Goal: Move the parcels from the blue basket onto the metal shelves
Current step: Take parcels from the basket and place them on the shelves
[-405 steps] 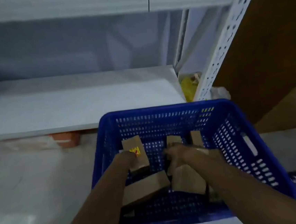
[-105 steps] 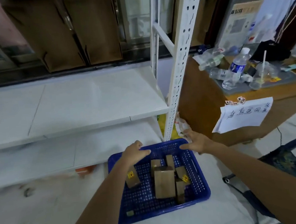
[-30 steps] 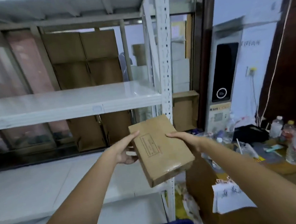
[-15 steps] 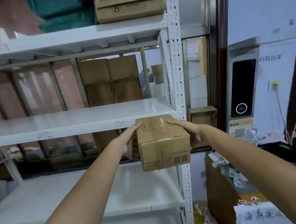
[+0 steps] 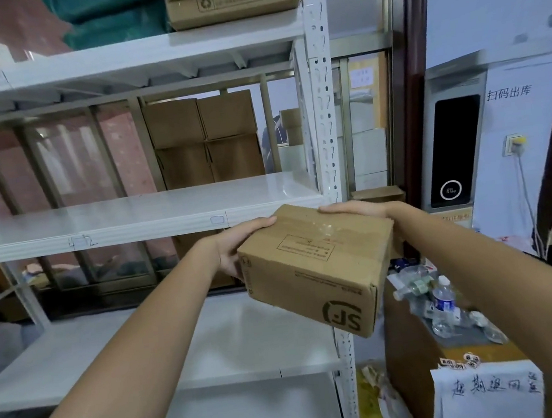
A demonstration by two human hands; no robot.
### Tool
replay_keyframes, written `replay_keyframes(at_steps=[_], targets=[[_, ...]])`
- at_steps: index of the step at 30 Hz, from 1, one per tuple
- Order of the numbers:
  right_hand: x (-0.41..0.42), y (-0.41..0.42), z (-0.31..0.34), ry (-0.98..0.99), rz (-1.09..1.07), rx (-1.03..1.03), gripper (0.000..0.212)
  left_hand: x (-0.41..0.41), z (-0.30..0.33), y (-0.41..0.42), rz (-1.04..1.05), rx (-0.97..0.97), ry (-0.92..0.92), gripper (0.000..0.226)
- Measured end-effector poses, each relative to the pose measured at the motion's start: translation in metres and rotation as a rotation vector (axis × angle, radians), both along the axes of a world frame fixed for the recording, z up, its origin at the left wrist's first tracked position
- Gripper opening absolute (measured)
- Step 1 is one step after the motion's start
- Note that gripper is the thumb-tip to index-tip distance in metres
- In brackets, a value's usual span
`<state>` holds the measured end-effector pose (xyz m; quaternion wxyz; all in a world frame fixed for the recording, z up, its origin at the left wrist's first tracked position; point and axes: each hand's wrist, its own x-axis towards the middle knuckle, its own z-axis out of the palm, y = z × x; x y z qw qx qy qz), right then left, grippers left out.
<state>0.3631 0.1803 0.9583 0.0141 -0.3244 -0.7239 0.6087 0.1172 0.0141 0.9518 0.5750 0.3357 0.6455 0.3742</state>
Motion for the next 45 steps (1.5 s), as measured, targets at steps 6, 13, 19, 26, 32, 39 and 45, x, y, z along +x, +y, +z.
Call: replay_keyframes(at_steps=[6, 13, 19, 26, 32, 39, 45], targets=[[0.016, 0.019, -0.017, 0.157, -0.190, -0.276, 0.098, -0.020, 0.001, -0.011, 0.241, 0.074, -0.099, 0.077], [-0.031, -0.025, -0.025, 0.375, -0.261, -0.399, 0.104, -0.009, 0.012, 0.002, 0.388, 0.129, -0.245, 0.062], [-0.051, -0.037, 0.000, 0.563, -0.582, -0.368, 0.087, -0.018, 0.028, -0.012, 0.142, 0.054, -0.195, 0.108], [-0.041, -0.034, 0.018, 0.419, -0.519, -0.185, 0.085, -0.066, 0.051, -0.027, 0.225, 0.078, -0.066, 0.134], [-0.057, -0.057, 0.028, 0.364, -0.195, -0.009, 0.058, -0.047, 0.054, -0.023, -0.006, 0.136, -0.074, 0.123], [-0.053, -0.060, 0.015, 0.492, -0.249, -0.039, 0.043, -0.056, 0.055, -0.031, 0.078, 0.137, -0.092, 0.078], [-0.049, -0.045, 0.011, 0.541, -0.306, -0.397, 0.105, -0.062, 0.058, -0.027, 0.497, 0.226, -0.181, 0.073]])
